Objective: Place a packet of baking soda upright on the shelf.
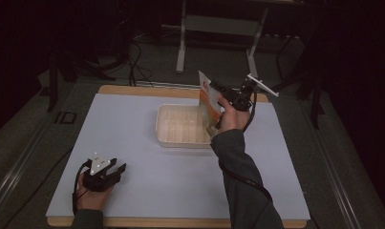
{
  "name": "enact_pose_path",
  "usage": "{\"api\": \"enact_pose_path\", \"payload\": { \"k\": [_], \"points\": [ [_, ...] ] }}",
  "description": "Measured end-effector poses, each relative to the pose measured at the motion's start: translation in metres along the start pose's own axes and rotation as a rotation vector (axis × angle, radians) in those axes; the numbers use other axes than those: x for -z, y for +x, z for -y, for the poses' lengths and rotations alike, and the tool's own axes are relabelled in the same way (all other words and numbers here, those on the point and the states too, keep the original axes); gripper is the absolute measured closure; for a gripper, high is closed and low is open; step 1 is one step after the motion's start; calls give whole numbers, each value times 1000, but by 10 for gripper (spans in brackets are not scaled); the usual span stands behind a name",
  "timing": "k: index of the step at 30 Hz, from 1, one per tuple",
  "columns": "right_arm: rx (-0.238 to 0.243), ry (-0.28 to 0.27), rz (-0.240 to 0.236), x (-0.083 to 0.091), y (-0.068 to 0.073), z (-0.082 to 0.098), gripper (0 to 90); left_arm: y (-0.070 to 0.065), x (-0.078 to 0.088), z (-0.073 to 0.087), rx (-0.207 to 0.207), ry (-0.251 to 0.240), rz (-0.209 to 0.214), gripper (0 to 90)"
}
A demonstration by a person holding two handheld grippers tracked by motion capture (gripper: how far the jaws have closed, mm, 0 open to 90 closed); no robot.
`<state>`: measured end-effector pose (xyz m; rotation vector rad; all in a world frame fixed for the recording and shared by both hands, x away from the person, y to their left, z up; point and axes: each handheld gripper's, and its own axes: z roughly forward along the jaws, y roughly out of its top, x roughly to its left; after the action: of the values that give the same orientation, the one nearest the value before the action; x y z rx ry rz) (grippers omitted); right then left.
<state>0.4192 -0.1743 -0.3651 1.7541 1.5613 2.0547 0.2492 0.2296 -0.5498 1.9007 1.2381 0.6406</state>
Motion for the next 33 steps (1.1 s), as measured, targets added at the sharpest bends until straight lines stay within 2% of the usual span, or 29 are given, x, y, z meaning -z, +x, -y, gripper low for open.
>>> {"api": "enact_pose_path", "payload": {
  "k": [5,10,12,19,25,27,33],
  "points": [
    [-28,-12,-4,-5,-1,2,900,0,0,0,0,-1,-1,546],
    [-81,-19,-6,-10,0,4,900,0,0,0,-1,-1,-1,546],
    [-85,-16,-11,-12,0,4,900,0,0,0,-1,-3,-1,546],
    [-95,-16,15,-20,8,5,900,0,0,0,1,-4,1,547],
    [-90,-18,13,-23,11,6,900,0,0,0,1,-3,1,547],
    [-86,-19,20,-23,9,7,900,0,0,0,0,-4,2,547],
    [-120,-36,22,-18,-2,11,900,0,0,0,-3,0,1,547]
  ]
}}
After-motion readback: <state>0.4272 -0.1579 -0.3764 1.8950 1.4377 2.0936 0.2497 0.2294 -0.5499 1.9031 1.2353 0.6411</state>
